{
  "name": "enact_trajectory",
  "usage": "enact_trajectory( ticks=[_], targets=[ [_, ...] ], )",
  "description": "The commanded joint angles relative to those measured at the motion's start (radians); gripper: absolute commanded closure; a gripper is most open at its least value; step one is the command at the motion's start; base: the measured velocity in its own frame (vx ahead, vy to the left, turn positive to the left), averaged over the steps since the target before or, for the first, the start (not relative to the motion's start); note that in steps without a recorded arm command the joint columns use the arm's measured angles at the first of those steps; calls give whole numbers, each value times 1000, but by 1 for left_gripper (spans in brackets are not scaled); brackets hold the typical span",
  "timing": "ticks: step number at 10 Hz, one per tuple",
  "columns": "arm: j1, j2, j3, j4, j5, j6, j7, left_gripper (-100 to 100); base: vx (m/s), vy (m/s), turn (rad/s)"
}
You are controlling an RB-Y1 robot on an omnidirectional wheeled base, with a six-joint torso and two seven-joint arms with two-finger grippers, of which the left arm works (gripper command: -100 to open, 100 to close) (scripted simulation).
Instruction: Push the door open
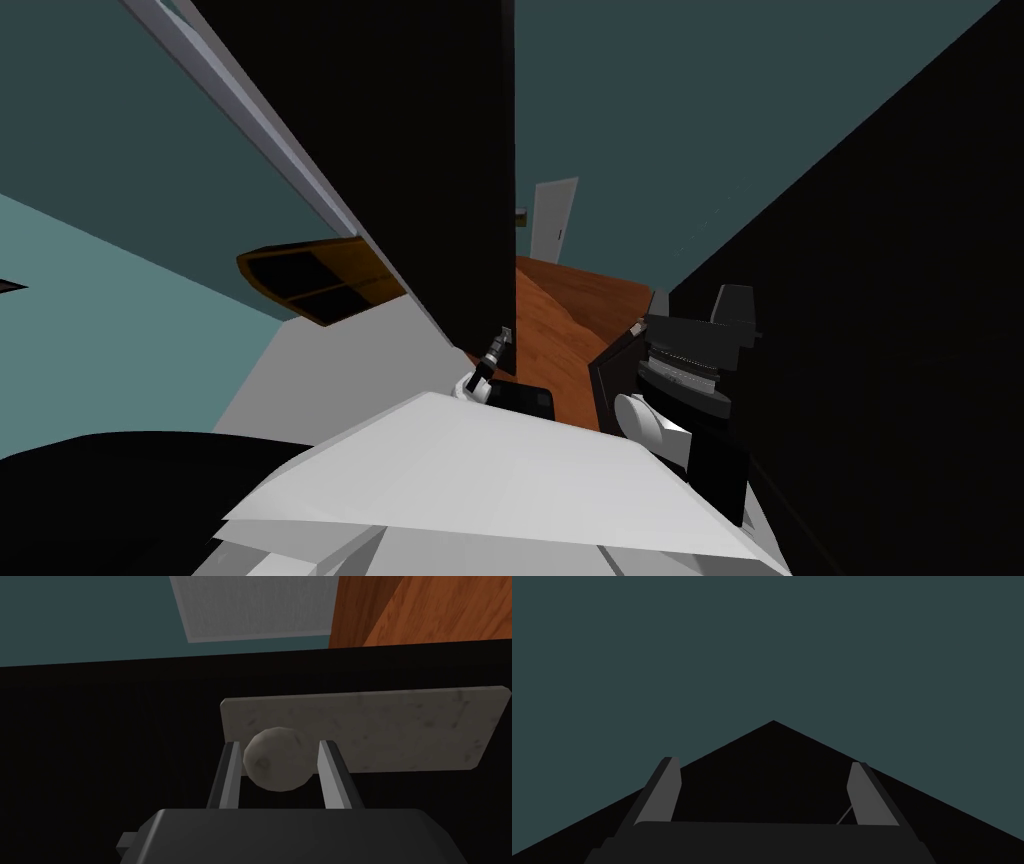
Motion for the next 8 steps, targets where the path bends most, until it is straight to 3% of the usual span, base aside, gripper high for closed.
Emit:
enact_trajectory(
  ticks=[1, 8],
  targets=[
    [-15, 8, 26, 10, 9, -13, -5, 100, 160, -79, 35],
    [-29, 22, 106, 27, 41, -13, -25, 100, 181, -103, 70]
  ],
)
